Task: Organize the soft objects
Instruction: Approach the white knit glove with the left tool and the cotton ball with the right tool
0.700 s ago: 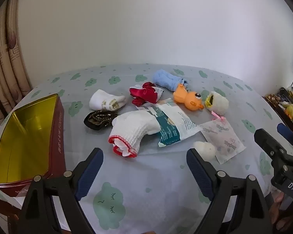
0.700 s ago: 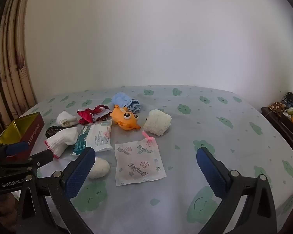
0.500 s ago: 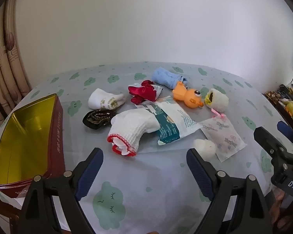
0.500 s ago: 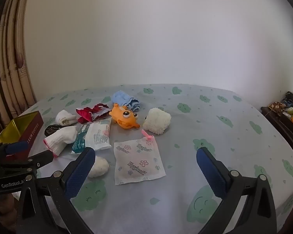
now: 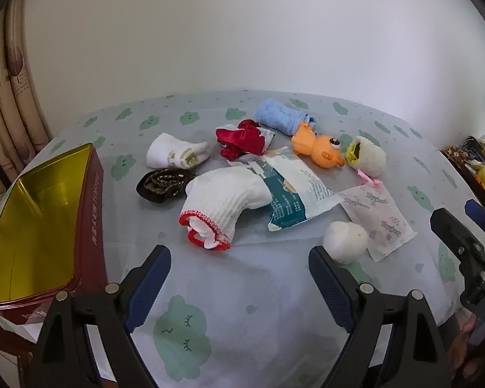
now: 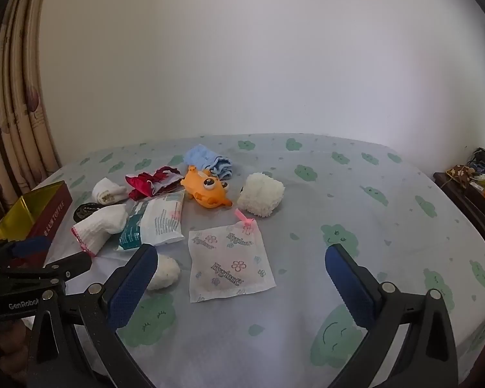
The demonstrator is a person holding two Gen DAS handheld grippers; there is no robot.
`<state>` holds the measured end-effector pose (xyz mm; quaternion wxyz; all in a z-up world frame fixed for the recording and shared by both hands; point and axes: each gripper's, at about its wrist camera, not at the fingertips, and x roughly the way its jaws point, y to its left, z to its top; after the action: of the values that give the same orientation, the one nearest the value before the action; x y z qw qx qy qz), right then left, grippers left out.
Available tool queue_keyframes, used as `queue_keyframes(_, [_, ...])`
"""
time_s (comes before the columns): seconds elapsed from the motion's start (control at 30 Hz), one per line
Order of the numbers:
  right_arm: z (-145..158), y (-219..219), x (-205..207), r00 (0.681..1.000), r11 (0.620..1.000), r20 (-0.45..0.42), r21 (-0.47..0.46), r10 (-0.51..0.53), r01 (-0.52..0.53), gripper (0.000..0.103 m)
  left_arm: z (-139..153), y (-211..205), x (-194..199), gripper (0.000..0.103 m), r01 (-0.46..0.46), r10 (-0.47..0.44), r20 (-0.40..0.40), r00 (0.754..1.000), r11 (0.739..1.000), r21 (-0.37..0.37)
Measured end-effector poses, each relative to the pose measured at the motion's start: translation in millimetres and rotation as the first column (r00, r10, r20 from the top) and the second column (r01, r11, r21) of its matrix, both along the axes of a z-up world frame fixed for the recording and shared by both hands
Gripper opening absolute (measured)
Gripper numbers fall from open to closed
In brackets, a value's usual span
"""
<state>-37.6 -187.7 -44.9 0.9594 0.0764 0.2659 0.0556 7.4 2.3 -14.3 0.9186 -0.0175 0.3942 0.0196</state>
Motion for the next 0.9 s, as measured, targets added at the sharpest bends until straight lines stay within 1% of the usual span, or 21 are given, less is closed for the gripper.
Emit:
queue_keyframes(0.3, [-2,3,2,1.0,1.0,-0.014,-0.003,0.011,-0.011,0.103,-7,9,6,0.089,-0.017,0.015,-0.041,0.999,0.999,-0.039])
queue_keyframes(0.47, [-5,4,3,1.0,1.0,-0.027,-0.004,0.015,-0.015,0.103,-9,11,8,0.089,-0.026,0.025,-0.048,0.999,0.999,-0.024])
queue_keyframes(0.9, [-9,5,2,0.999,1.0,-0.029,-0.001,0.021,-0.021,0.103,-13,12,12,0.089,-0.03,0.029,-0.065,0.997,0.999,-0.024])
